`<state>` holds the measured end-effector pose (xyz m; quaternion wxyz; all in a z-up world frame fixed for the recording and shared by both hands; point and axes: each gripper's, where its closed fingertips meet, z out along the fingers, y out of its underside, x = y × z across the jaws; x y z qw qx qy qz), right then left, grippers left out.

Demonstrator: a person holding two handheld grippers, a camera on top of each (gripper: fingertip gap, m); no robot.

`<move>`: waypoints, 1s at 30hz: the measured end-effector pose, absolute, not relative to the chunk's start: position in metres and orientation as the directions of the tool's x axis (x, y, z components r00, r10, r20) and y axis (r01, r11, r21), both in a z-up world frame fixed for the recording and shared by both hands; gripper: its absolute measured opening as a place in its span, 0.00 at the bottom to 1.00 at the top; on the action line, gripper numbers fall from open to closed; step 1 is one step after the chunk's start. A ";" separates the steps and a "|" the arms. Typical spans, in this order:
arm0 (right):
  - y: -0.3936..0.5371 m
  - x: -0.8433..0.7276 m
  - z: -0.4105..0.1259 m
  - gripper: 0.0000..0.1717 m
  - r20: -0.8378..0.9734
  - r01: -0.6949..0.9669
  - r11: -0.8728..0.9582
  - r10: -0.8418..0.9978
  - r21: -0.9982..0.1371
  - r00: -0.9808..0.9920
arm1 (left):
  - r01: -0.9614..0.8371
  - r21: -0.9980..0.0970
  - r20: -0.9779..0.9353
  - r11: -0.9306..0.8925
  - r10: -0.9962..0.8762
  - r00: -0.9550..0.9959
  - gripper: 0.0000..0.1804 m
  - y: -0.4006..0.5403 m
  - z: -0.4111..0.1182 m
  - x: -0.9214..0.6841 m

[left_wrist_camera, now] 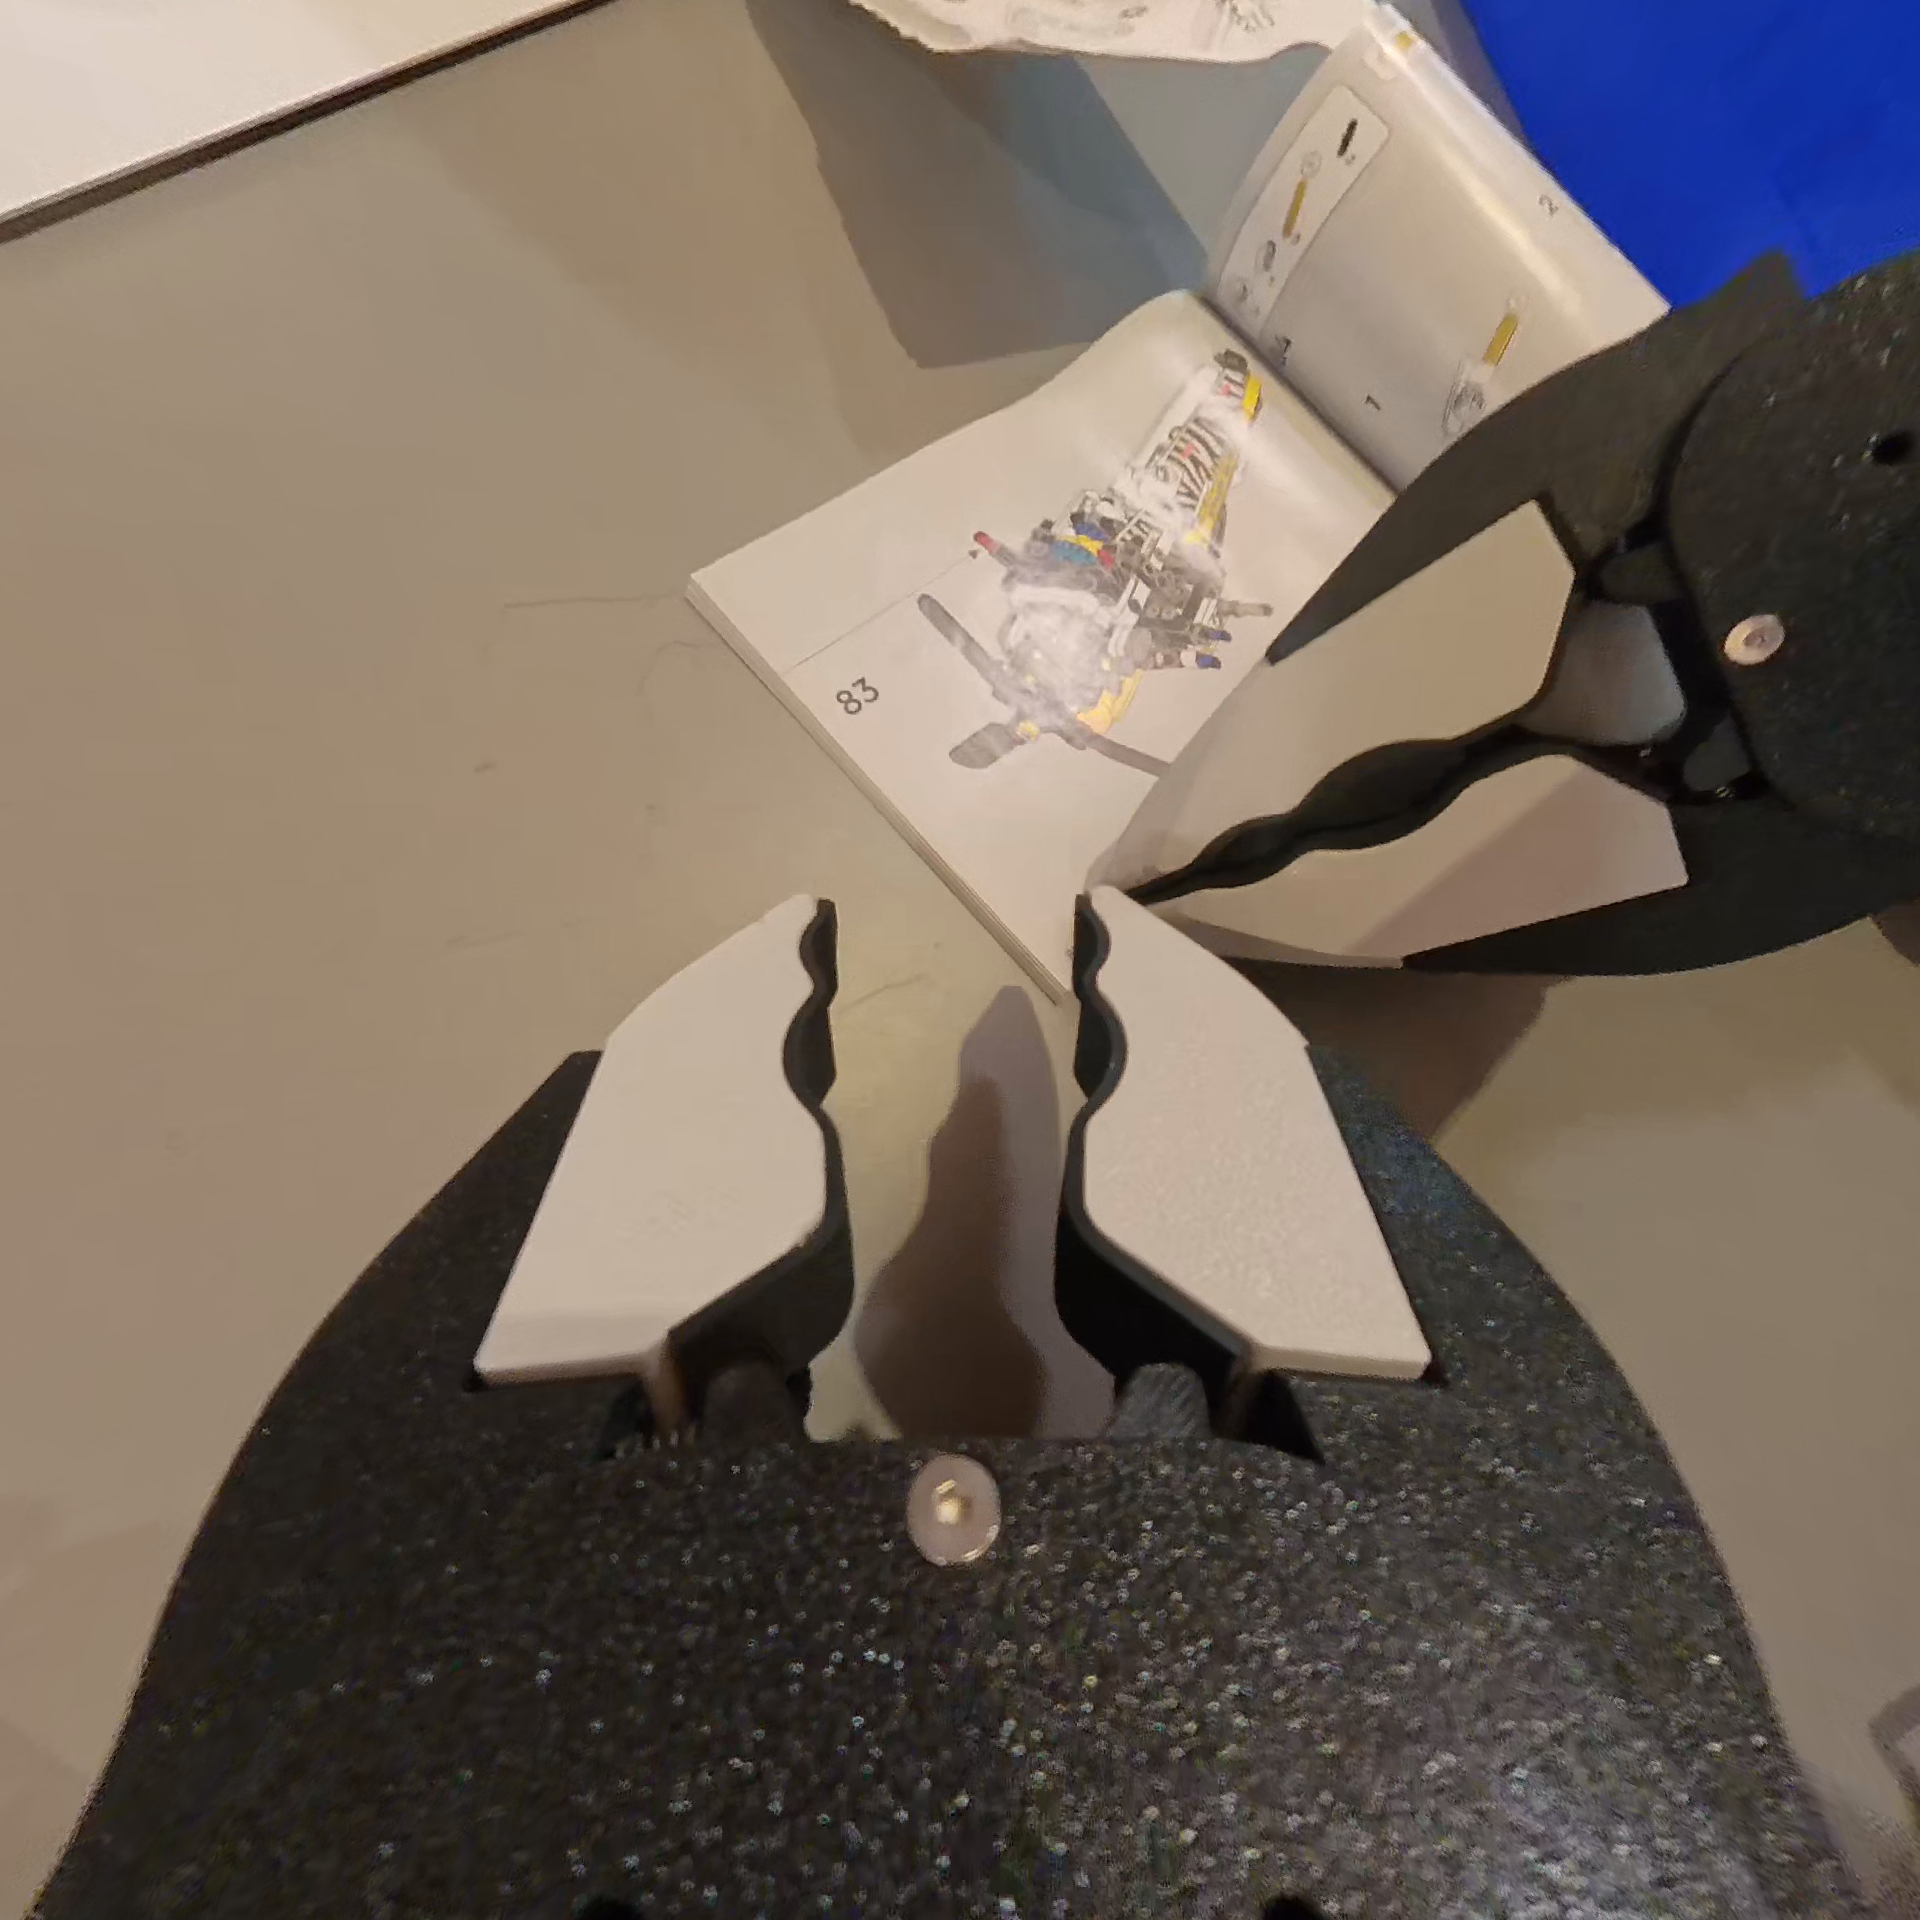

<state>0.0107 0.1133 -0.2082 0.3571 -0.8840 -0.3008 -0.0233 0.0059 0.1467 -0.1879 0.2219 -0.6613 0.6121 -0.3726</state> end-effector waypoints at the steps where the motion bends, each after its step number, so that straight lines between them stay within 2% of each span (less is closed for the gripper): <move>1: 0.113 0.011 -0.208 0.00 0.258 0.550 -0.561 0.516 -0.618 0.817 | -0.652 -0.746 0.207 -0.138 -0.978 -0.030 0.25 0.147 -0.190 0.005; 4: 0.115 0.008 -0.206 0.00 0.279 0.567 -0.531 0.527 -0.630 0.803 | -0.660 -0.741 0.183 -0.126 -0.983 -0.018 0.25 0.150 -0.192 0.005; 8: 0.118 0.005 -0.209 0.14 0.283 0.588 -0.512 0.554 -0.627 0.783 | -0.648 -0.744 0.207 -0.160 -0.978 0.003 0.25 0.152 -0.189 0.005; 11: 0.122 0.001 -0.208 0.18 0.250 0.572 -0.512 0.566 -0.640 0.786 | -0.646 -0.746 0.203 -0.161 -0.979 0.009 0.25 0.153 -0.189 0.006; 16: 0.124 0.000 -0.211 0.17 0.210 0.555 -0.531 0.574 -0.640 0.792 | -0.642 -0.749 0.204 -0.164 -0.979 0.011 0.25 0.153 -0.188 0.006; 21: 0.120 -0.002 -0.213 0.10 0.144 0.532 -0.569 0.586 -0.628 0.797 | -0.637 -0.751 0.217 -0.174 -0.976 0.011 0.25 0.152 -0.187 0.006; 24: 0.116 -0.002 -0.214 0.10 0.113 0.526 -0.592 0.592 -0.610 0.798 | -0.637 -0.751 0.219 -0.175 -0.976 0.009 0.25 0.152 -0.187 0.007; 30: 0.114 -0.001 -0.214 0.07 0.136 0.547 -0.590 0.596 -0.595 0.791 | -0.636 -0.751 0.223 -0.176 -0.975 0.007 0.25 0.150 -0.187 0.007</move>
